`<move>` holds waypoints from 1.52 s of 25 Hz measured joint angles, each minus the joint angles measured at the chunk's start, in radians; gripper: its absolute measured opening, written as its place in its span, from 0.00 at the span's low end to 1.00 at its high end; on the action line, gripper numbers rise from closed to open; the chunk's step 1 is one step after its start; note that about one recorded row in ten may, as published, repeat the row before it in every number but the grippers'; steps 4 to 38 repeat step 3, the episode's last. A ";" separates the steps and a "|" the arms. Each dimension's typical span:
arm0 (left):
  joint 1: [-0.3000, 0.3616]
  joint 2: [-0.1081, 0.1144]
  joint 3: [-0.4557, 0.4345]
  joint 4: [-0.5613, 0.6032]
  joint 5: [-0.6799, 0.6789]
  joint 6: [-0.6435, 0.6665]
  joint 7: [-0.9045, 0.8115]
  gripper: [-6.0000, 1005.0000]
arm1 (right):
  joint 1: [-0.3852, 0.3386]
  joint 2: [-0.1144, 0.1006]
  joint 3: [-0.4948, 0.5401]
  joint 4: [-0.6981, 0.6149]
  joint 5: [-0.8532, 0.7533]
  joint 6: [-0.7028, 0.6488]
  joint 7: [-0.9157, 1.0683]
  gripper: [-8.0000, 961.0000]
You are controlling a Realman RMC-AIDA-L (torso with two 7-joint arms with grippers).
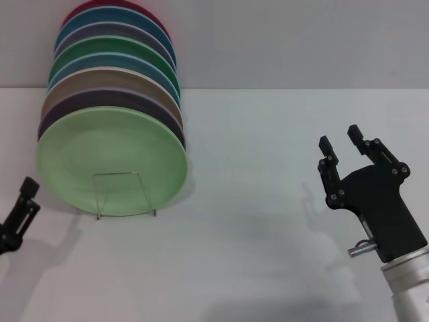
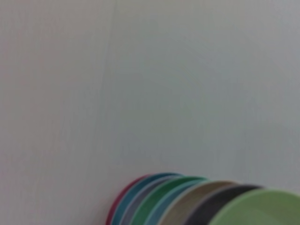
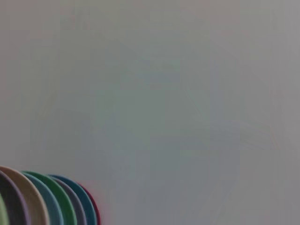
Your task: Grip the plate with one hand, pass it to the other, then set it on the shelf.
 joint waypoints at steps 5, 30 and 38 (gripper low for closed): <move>-0.008 0.000 -0.015 -0.005 -0.002 -0.002 -0.014 0.70 | -0.001 -0.002 0.021 -0.036 0.000 -0.001 0.078 0.39; -0.008 0.000 -0.015 -0.005 -0.002 -0.002 -0.014 0.70 | -0.001 -0.002 0.021 -0.036 0.000 -0.001 0.078 0.39; -0.008 0.000 -0.015 -0.005 -0.002 -0.002 -0.014 0.70 | -0.001 -0.002 0.021 -0.036 0.000 -0.001 0.078 0.39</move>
